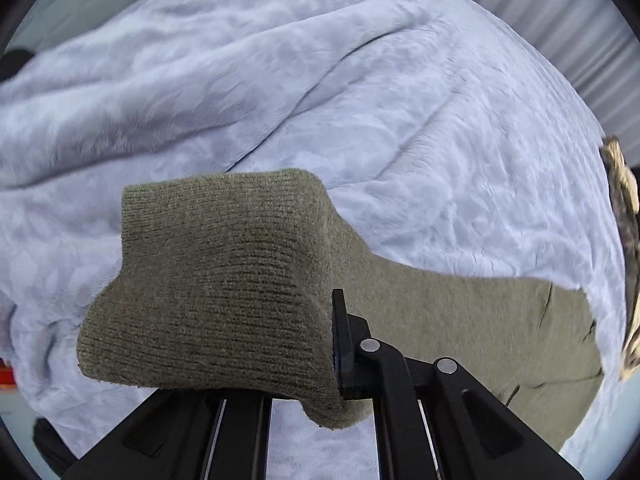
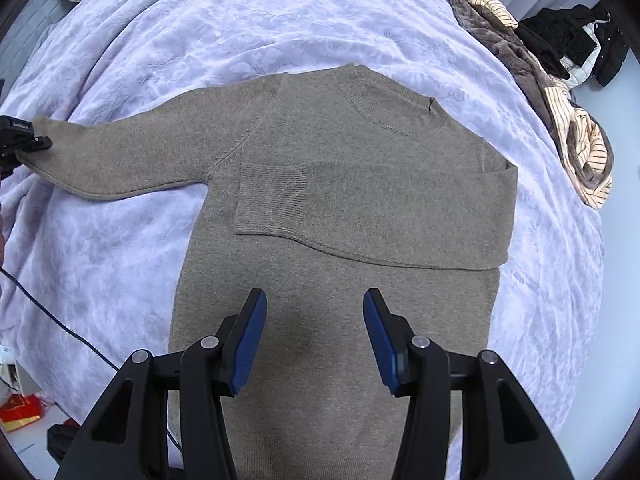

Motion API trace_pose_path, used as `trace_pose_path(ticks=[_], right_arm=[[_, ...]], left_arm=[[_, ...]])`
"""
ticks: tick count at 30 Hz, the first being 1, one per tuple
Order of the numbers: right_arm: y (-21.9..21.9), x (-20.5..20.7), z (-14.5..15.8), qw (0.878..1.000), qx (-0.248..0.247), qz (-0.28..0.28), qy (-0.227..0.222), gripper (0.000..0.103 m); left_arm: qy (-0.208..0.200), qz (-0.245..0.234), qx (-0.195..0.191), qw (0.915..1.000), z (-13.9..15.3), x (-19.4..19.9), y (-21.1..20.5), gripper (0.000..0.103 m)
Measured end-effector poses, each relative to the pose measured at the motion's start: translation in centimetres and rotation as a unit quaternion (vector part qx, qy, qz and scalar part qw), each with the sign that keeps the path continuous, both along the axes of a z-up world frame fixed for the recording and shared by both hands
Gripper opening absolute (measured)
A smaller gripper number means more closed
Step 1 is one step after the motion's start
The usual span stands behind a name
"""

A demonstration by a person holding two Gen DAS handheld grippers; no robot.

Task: Fold small clothes
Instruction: 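Carry the held sleeve with the left gripper across the sweater body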

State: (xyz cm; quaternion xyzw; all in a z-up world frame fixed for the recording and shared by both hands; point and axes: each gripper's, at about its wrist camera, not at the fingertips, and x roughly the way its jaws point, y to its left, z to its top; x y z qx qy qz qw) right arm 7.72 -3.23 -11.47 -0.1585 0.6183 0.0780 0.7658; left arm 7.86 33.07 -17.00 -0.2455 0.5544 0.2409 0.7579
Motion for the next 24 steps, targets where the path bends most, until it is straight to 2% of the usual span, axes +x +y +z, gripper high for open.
trace_pose_path(ticks=[4, 8, 10, 15, 18, 24], right_arm=[[-0.6, -0.1, 0.8, 1.000, -0.006, 0.005, -0.018, 0.054], [-2.2, 0.0, 1.4, 1.000, 0.011, -0.009, -0.028, 0.054], [-3.0, 0.0, 1.6, 0.999, 0.015, -0.014, -0.033, 0.054], [-4.6, 0.0, 1.9, 0.999, 0.029, -0.018, -0.037, 0.054], [-5.5, -0.2, 2.4, 0.998, 0.035, -0.012, -0.045, 0.054], [-7.9, -0.3, 3.0, 0.997, 0.064, -0.022, -0.048, 0.054]], left_arm=[[0.015, -0.037, 0.027, 0.9989, 1.3, 1.1, -3.9, 0.009], [0.017, -0.068, 0.043, 0.9966, 2.8, 1.8, -7.5, 0.009], [0.012, -0.084, 0.040, 0.9956, 3.1, 2.2, -9.1, 0.009], [0.025, -0.092, 0.047, 0.9944, 4.0, 2.2, -11.9, 0.009], [0.043, -0.098, 0.067, 0.9920, 4.8, 1.9, -13.8, 0.009], [0.037, -0.117, 0.092, 0.9881, 7.1, 1.6, -17.6, 0.009]])
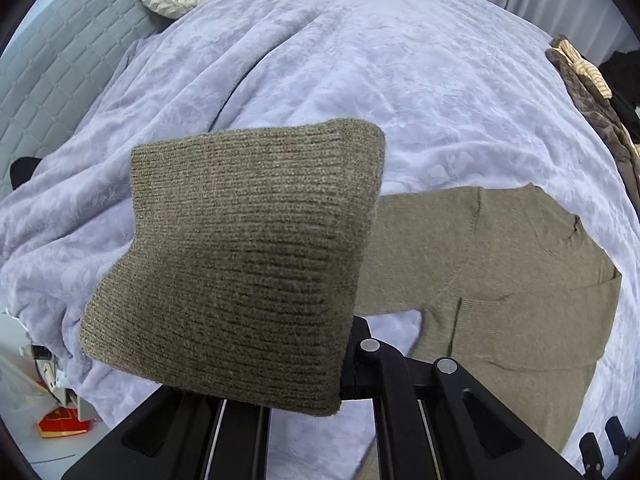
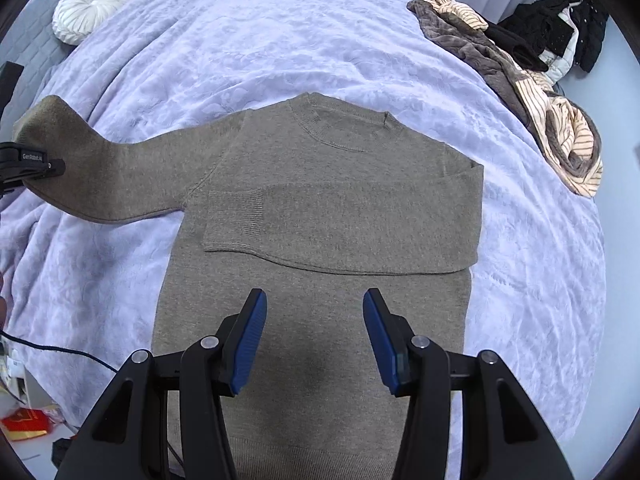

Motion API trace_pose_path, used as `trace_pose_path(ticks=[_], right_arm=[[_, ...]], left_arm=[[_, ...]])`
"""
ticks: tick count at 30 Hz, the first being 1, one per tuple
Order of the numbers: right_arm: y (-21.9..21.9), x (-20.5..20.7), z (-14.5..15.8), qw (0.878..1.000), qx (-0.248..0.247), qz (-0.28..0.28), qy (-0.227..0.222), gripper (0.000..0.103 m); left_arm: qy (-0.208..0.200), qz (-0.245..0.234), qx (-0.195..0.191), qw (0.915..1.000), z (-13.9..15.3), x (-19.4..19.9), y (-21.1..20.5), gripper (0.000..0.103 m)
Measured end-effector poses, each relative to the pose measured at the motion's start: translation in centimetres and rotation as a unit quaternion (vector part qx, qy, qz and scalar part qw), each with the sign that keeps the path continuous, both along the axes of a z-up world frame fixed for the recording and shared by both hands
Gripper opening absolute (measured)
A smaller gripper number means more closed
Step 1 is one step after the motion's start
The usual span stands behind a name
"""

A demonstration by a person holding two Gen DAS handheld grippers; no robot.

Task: Fold small clothes
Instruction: 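Carry the held sleeve with the left gripper across the sweater body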

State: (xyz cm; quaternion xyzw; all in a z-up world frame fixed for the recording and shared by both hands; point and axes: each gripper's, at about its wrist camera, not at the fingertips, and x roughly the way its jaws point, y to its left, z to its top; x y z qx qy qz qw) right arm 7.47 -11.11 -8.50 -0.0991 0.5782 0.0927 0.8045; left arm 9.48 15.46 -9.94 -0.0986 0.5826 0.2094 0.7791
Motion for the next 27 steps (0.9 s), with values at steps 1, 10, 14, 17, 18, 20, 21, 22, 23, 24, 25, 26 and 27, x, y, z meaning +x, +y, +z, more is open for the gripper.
trace_pose_path(ticks=[1, 10, 14, 17, 18, 20, 21, 22, 23, 24, 25, 26, 27], right_arm=[[-0.4, 0.0, 0.1, 1.000, 0.004, -0.002, -0.001, 0.054], [-3.0, -0.5, 0.6, 0.999, 0.035, -0.002, -0.006, 0.054], [-4.0, -0.8, 0.8, 0.999, 0.040, 0.001, -0.009, 0.054], [-4.7, -1.0, 0.8, 0.999, 0.045, 0.000, -0.007, 0.054], [-4.9, -1.1, 0.8, 0.999, 0.047, 0.001, -0.007, 0.054], [-5.2, -1.2, 0.8, 0.999, 0.049, 0.003, -0.008, 0.054], [-5.2, -1.2, 0.8, 0.999, 0.049, 0.003, -0.008, 0.054], [-5.3, -1.2, 0.8, 0.999, 0.049, 0.005, -0.007, 0.054], [-5.5, -1.3, 0.8, 0.999, 0.049, 0.006, -0.007, 0.054], [-5.7, -1.4, 0.9, 0.999, 0.050, 0.007, -0.007, 0.054], [-5.8, -1.5, 0.9, 0.999, 0.051, 0.009, -0.006, 0.054], [-6.0, -1.5, 0.9, 0.999, 0.051, 0.011, -0.006, 0.054], [-6.2, -1.6, 0.9, 0.999, 0.050, 0.012, -0.006, 0.054]], left_arm=[[-0.001, -0.005, 0.003, 1.0000, 0.4, 0.0, -0.8, 0.009], [-0.002, -0.034, 0.019, 0.9992, 2.3, 0.5, -6.6, 0.009], [-0.003, -0.043, 0.027, 0.9987, 2.9, 0.7, -8.5, 0.009], [-0.003, -0.049, 0.032, 0.9983, 3.3, 0.9, -9.7, 0.009], [-0.003, -0.051, 0.033, 0.9982, 3.4, 0.9, -10.0, 0.009], [-0.003, -0.055, 0.035, 0.9979, 3.6, 1.0, -10.9, 0.009], [-0.003, -0.058, 0.036, 0.9977, 3.6, 1.1, -11.4, 0.009], [-0.003, -0.061, 0.037, 0.9975, 3.7, 1.1, -11.8, 0.009], [-0.003, -0.063, 0.038, 0.9973, 3.7, 1.1, -12.3, 0.009], [-0.002, -0.065, 0.039, 0.9971, 3.7, 1.2, -12.7, 0.009], [-0.001, -0.068, 0.039, 0.9969, 3.7, 1.3, -13.3, 0.009], [0.000, -0.071, 0.039, 0.9967, 3.7, 1.4, -13.7, 0.009], [0.001, -0.075, 0.040, 0.9964, 3.6, 1.5, -14.4, 0.009]])
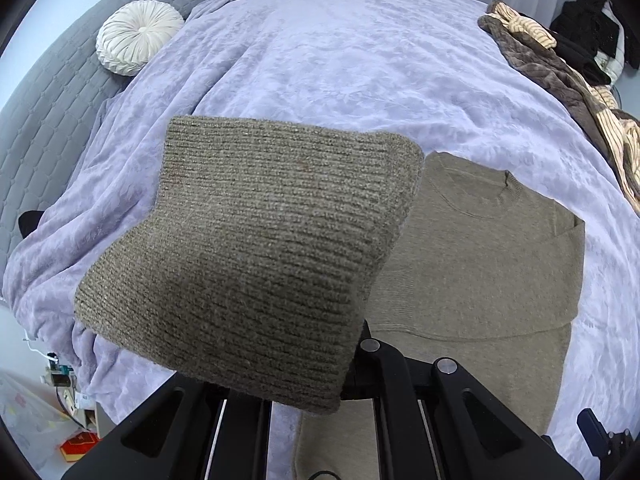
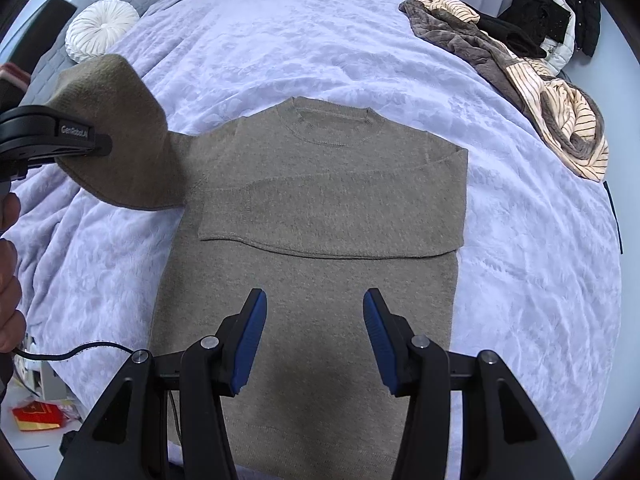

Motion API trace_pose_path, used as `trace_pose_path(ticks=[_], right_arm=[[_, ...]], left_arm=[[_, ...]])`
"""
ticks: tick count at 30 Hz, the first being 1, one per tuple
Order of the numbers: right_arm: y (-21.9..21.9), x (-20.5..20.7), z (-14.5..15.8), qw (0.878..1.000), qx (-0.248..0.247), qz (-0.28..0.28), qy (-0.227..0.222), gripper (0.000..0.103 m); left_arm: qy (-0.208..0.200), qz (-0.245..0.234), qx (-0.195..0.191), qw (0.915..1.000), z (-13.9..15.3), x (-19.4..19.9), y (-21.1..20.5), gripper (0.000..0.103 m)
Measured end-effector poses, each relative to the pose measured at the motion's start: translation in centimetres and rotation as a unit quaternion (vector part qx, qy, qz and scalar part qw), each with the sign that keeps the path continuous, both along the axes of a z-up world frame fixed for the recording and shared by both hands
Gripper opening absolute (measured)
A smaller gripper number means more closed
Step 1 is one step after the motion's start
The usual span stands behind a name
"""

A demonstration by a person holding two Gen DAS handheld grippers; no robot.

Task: Fold small clothes
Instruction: 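Carry the held sleeve with the left gripper across the sweater body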

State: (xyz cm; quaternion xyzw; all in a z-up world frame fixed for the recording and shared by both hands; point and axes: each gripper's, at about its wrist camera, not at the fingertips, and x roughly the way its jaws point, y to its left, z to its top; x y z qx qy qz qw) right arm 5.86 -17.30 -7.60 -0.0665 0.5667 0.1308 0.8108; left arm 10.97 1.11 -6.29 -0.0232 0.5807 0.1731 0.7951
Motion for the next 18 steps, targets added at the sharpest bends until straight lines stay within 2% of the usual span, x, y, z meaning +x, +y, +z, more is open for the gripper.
trace_pose_path(ticks=[9, 18], right_arm=[[-2.4, -0.3, -0.4, 1.000, 0.002, 0.011, 0.012, 0.054], [-5.6, 0.0, -1.3, 1.000, -0.005, 0.011, 0.023, 0.054]], left_arm=[[0.006, -0.039, -0.003, 0.9992, -0.4, 0.9, -6.0, 0.009], [0.009, -0.050, -0.017, 0.9985, -0.9, 1.6, -10.5, 0.009]])
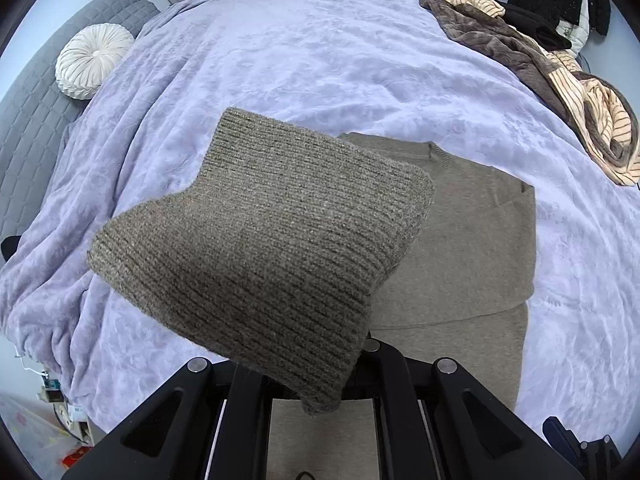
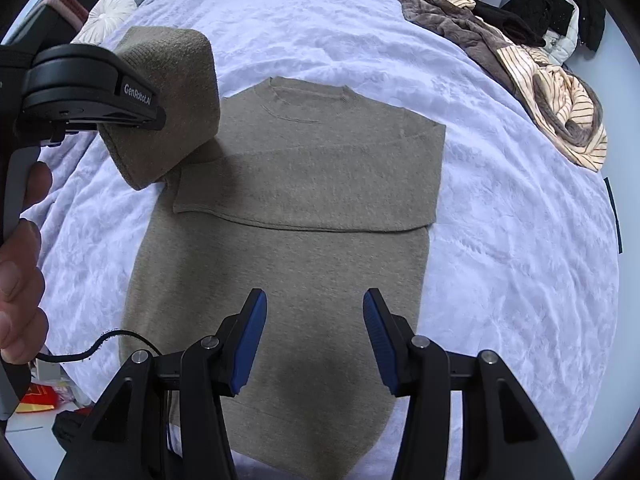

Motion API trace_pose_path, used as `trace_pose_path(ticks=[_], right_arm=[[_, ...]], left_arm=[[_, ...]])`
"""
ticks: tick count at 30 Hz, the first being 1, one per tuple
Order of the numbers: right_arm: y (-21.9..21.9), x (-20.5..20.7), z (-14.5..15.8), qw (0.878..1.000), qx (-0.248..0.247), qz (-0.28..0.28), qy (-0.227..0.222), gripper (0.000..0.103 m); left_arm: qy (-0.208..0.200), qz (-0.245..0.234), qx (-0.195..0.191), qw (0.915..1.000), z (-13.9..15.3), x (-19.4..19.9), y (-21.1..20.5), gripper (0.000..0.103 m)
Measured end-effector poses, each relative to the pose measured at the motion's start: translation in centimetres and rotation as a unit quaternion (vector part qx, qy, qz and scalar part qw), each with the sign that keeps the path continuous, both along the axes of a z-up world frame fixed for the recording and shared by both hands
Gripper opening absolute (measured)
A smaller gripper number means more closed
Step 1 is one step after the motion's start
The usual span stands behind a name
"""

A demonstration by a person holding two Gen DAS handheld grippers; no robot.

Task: Fold small clothes
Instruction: 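Carry the held sleeve with the left gripper across the sweater body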

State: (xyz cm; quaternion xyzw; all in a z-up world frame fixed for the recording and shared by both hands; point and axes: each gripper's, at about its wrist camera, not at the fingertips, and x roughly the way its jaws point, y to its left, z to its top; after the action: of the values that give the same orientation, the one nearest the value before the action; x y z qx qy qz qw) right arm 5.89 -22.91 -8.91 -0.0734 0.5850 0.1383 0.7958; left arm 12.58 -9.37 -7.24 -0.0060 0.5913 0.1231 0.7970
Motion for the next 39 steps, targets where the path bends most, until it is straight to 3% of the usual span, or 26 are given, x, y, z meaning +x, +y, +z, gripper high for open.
trace_pose_path(ticks=[14, 39], right_arm=[[-1.9, 0.8, -0.7, 1.000, 0.003, 0.004, 0.003, 0.054], [-5.9, 4.2, -3.5, 0.999, 0.003, -0.018, 0.038, 0.054]], left_arm=[[0.010, -0.020, 0.006, 0.9997, -0.8, 1.9, -3.5, 0.009], [0.070, -0.060, -0.015, 0.9956, -8.4, 6.8, -10.5, 0.009]])
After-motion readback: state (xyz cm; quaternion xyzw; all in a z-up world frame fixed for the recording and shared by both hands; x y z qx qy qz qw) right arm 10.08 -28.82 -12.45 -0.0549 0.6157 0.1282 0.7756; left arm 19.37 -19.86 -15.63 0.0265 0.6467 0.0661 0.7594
